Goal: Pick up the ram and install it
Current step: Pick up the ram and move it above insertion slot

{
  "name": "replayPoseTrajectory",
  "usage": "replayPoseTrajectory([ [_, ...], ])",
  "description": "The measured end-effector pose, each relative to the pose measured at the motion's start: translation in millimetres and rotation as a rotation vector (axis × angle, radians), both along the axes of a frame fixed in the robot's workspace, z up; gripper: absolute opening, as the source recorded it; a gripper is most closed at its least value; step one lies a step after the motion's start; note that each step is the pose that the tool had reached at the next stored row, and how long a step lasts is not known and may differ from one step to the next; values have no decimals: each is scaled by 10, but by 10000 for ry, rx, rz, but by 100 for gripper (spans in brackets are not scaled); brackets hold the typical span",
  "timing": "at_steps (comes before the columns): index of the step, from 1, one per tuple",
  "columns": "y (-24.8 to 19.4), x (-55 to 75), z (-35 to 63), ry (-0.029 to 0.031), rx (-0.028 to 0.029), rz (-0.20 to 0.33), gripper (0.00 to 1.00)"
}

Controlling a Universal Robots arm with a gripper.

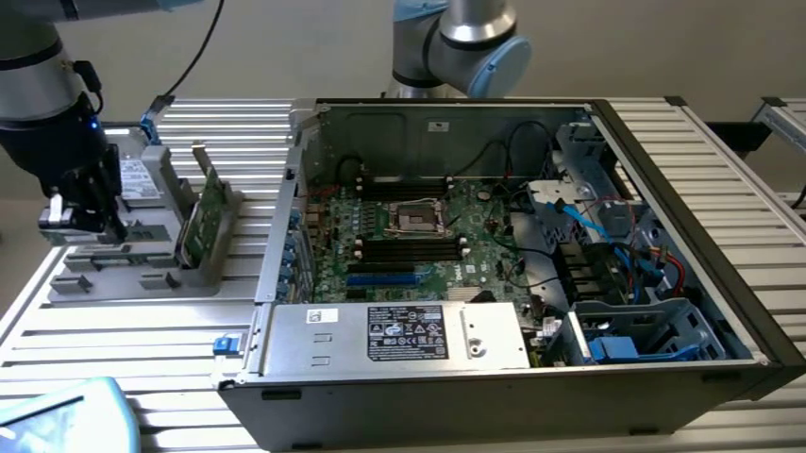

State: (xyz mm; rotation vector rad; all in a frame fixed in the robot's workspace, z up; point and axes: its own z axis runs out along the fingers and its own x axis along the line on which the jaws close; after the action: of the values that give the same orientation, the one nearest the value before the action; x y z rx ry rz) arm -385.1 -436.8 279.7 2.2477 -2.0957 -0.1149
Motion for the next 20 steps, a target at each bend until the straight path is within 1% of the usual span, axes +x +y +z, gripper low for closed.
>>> replayPoseTrajectory([
  [5,0,148,96,91,2,0,15],
  [13,-1,357,245,208,6,1,15],
  [20,-4,588,341,322,27,1,15],
])
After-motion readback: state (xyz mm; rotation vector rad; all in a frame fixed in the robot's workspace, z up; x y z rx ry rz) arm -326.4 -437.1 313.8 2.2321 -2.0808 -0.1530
